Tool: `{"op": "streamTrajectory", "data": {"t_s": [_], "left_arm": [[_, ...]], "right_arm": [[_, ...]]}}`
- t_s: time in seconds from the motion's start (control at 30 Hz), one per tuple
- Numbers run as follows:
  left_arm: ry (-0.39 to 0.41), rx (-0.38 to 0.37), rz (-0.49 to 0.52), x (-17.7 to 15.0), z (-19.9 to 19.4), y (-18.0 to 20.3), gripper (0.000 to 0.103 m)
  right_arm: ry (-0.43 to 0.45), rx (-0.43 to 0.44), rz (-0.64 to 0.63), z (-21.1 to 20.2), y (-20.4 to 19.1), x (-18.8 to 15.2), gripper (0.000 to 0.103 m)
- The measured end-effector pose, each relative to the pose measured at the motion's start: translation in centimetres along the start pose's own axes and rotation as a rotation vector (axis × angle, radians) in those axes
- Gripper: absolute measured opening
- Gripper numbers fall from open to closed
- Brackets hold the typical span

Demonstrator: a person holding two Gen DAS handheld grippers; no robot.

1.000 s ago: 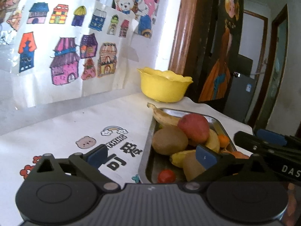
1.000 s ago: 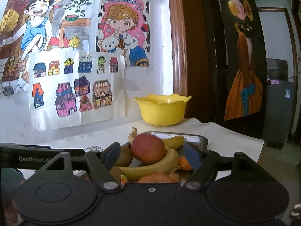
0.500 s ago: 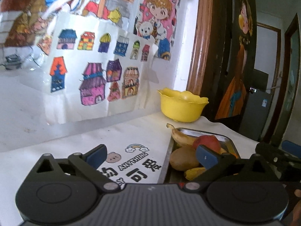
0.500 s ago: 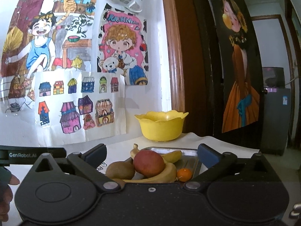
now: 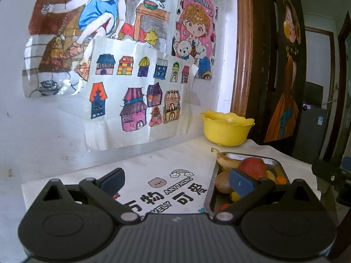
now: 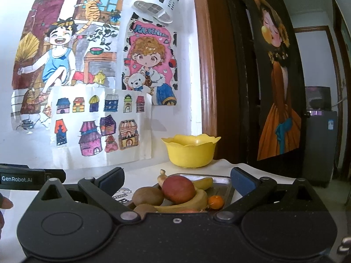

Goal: Organize fruits

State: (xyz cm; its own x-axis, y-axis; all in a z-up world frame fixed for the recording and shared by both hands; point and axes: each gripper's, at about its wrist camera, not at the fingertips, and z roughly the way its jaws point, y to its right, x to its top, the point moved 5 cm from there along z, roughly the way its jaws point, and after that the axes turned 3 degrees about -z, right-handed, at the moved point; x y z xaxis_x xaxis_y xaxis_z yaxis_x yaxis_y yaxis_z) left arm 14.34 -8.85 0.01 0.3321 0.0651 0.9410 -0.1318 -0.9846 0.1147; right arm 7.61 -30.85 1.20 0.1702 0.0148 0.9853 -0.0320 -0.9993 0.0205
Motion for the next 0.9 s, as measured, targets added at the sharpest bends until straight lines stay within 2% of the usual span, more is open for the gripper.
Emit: {"op": "streamTrajectory", "data": {"t_s": [0.37,0.53,0.7,0.9], "left_arm": [[0.025,0.009,0.018,-1.1,-2.9,-0.8,0.103],[0.014,0.025,0.042,-1.9,-4.3,-1.9,0.103],[0.001,0.052,0.022,-2.4,-5.2,-3.5,0.103],[-0.01,0.032,0.019,-2.8,-5.9,-4.3,0.103]], "right_arm": [[0.012,0.003,-0.03,-2.3,-2.0,-0.3,0.102],[0.019,0.01,-0.031,-3.4,-2.7,-0.3,0.102],[0.008,0.021,-0.039,-4.5,-4.0,-0.7,0.102],[-0.006,0.004,-0.041,-6.6,-5.2,-1.1,0.102]]}}
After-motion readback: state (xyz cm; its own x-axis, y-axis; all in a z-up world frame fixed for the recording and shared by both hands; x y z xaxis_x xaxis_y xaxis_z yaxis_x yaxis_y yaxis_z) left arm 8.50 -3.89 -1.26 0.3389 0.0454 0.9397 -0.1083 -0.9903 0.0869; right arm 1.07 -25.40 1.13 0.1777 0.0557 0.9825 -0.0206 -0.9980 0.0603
